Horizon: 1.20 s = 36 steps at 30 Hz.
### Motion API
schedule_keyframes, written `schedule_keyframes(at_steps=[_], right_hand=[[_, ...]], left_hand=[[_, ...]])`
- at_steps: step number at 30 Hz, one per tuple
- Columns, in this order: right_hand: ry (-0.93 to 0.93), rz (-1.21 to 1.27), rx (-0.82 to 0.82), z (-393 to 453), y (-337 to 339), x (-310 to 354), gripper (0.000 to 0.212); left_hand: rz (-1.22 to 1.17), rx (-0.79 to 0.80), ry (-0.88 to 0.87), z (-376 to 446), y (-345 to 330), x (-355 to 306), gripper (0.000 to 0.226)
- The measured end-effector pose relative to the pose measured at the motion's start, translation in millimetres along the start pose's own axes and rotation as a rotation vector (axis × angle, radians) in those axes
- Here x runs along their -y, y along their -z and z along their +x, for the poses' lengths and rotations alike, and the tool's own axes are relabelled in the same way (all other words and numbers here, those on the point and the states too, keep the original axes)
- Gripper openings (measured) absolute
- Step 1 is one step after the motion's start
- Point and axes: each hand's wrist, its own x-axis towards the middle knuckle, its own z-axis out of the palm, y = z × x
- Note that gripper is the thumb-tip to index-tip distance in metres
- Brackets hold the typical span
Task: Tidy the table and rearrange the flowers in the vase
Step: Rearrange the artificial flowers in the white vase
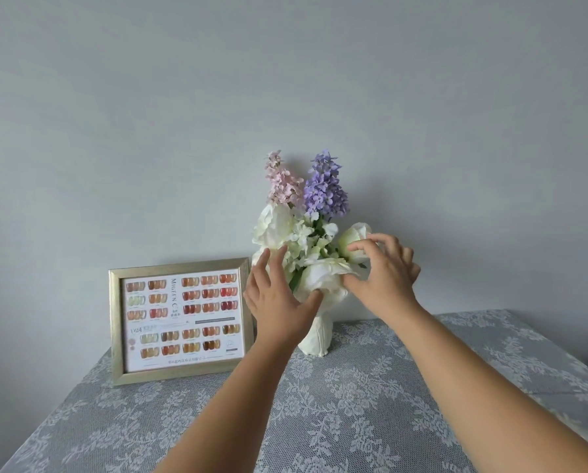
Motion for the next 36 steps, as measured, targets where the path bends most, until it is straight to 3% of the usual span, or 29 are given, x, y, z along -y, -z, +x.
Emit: schedule_keyframes(at_steps=[4, 9, 17, 21, 25, 29, 31, 34, 36], right_hand=[[-0.014, 0.028, -0.031, 0, 2, -6, 0.045], [0.137, 0.023, -0.077, -3, 2, 9, 0.05], [0.358, -0.18, -0.059, 32, 7, 35, 0.046], [0.229, -0.104, -0.089, 33, 7, 38, 0.043], [0.225, 0.039, -0.049, 31, 15, 21, 0.05], [-0.073, 0.365, -0.027, 56, 20, -17, 0.034], [-0.24, 0.538, 0.132, 63, 10, -33, 0.032], [-0.425, 0.781, 0.408, 55, -8, -40, 0.047], [-0.487, 0.851, 0.476, 49, -16, -39, 0.047]], left_hand=[[0.009, -0.014, 0.01, -2, 3, 7, 0.089], [0.006, -0.043, -0.029, 0, 1, -1, 0.086], [0.005, -0.009, -0.001, -5, -2, -5, 0.091], [0.018, 0.009, 0.022, -5, -2, -5, 0.093], [-0.006, -0.042, -0.022, -2, 7, -2, 0.089], [-0.025, -0.079, -0.048, 8, 11, 0, 0.086], [-0.046, -0.069, -0.027, 11, 9, 3, 0.087], [-0.167, -0.024, 0.041, 15, 5, 9, 0.093], [-0.228, 0.002, 0.068, 19, 3, 12, 0.096]])
